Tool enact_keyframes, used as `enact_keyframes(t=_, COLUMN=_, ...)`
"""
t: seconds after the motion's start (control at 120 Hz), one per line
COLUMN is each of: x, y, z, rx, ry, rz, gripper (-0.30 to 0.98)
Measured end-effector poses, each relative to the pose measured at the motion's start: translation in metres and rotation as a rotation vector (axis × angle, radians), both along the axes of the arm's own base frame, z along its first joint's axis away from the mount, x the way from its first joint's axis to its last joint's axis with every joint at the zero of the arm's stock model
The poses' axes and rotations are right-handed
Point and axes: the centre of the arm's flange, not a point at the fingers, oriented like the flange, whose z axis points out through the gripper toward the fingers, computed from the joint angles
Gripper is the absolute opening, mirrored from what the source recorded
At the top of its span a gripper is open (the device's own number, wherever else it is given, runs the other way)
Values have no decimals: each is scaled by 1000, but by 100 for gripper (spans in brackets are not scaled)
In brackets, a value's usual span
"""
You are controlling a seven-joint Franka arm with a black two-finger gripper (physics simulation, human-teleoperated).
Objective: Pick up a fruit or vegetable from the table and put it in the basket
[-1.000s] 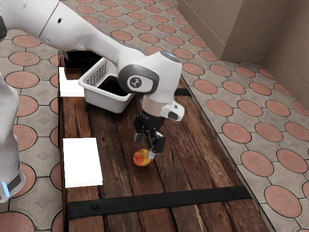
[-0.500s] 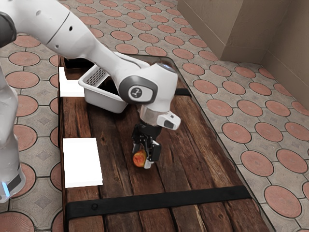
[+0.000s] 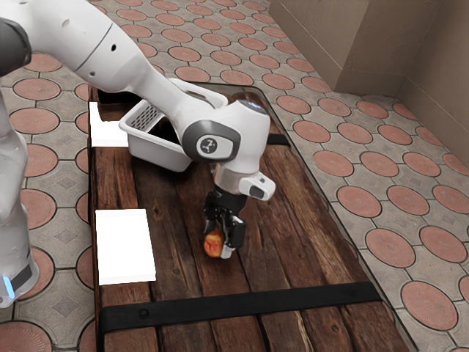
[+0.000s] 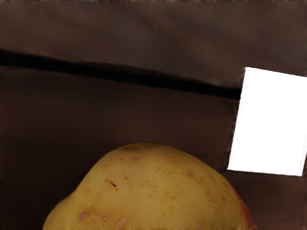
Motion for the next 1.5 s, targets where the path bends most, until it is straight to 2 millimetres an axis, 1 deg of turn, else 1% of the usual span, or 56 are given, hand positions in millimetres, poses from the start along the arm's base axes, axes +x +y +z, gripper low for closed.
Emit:
enact_keyframes(t=0.15, x=0, y=-2, z=2, rx=1, ry=-12, rz=-11, gripper=42)
enact_keyframes(t=0.2, x=0, y=-2, z=5, rx=5, ry=-23, rz=-12, gripper=38)
enact_keyframes(t=0.292, x=-1, y=-2, z=21, rx=11, ry=-61, rz=-12, gripper=35)
enact_keyframes(t=0.317, x=-2, y=-2, z=27, rx=11, ry=-75, rz=-11, gripper=34)
enact_keyframes(t=0.383, x=-7, y=-1, z=53, rx=10, ry=-132, rz=-5, gripper=32)
enact_keyframes(t=0.433, x=-12, y=3, z=80, rx=8, ry=-188, rz=5, gripper=31)
enact_keyframes(t=0.467, x=-15, y=13, z=99, rx=10, ry=-229, rz=27, gripper=30)
enact_keyframes(t=0.517, x=-18, y=39, z=127, rx=20, ry=-291, rz=82, gripper=30)
enact_keyframes(t=0.575, x=-20, y=90, z=154, rx=42, ry=-350, rz=193, gripper=26)
enact_keyframes(t=0.608, x=-22, y=126, z=165, rx=60, ry=-372, rz=272, gripper=25)
enact_keyframes(t=0.667, x=-31, y=184, z=177, rx=91, ry=-392, rz=400, gripper=24)
enact_keyframes(t=0.725, x=-50, y=238, z=186, rx=124, ry=-400, rz=521, gripper=24)
enact_keyframes(t=0.808, x=-78, y=307, z=185, rx=159, ry=-378, rz=671, gripper=24)
enact_keyframes(t=0.858, x=-89, y=337, z=176, rx=166, ry=-350, rz=730, gripper=24)
enact_keyframes(t=0.908, x=-91, y=358, z=162, rx=160, ry=-313, rz=756, gripper=23)
enact_keyframes(t=0.958, x=-84, y=373, z=149, rx=149, ry=-281, rz=760, gripper=21)
enact_keyframes(t=1.058, x=-69, y=397, z=134, rx=131, ry=-248, rz=757, gripper=21)
enact_keyframes(t=1.133, x=-63, y=404, z=129, rx=124, ry=-240, rz=744, gripper=22)
enact_keyframes(t=1.192, x=-62, y=404, z=130, rx=119, ry=-246, rz=731, gripper=37)
enact_keyframes(t=1.242, x=-62, y=403, z=132, rx=119, ry=-253, rz=719, gripper=46)
enact_keyframes(t=1.317, x=-64, y=400, z=141, rx=128, ry=-272, rz=697, gripper=56)
enact_keyframes(t=1.367, x=-61, y=390, z=147, rx=131, ry=-285, rz=665, gripper=59)
enact_keyframes(t=1.383, x=-58, y=384, z=149, rx=128, ry=-291, rz=652, gripper=60)
enact_keyframes(t=1.433, x=-42, y=362, z=158, rx=81, ry=-322, rz=625, gripper=63)
enact_keyframes(t=1.45, x=-35, y=353, z=165, rx=48, ry=-342, rz=629, gripper=63)
enact_keyframes(t=1.467, x=-22, y=330, z=186, rx=16, ry=-379, rz=613, gripper=64)
enact_keyframes(t=1.483, x=-7, y=302, z=214, rx=-1, ry=-420, rz=583, gripper=65)
enact_keyframes(t=1.5, x=8, y=265, z=253, rx=-5, ry=-463, rz=537, gripper=65)
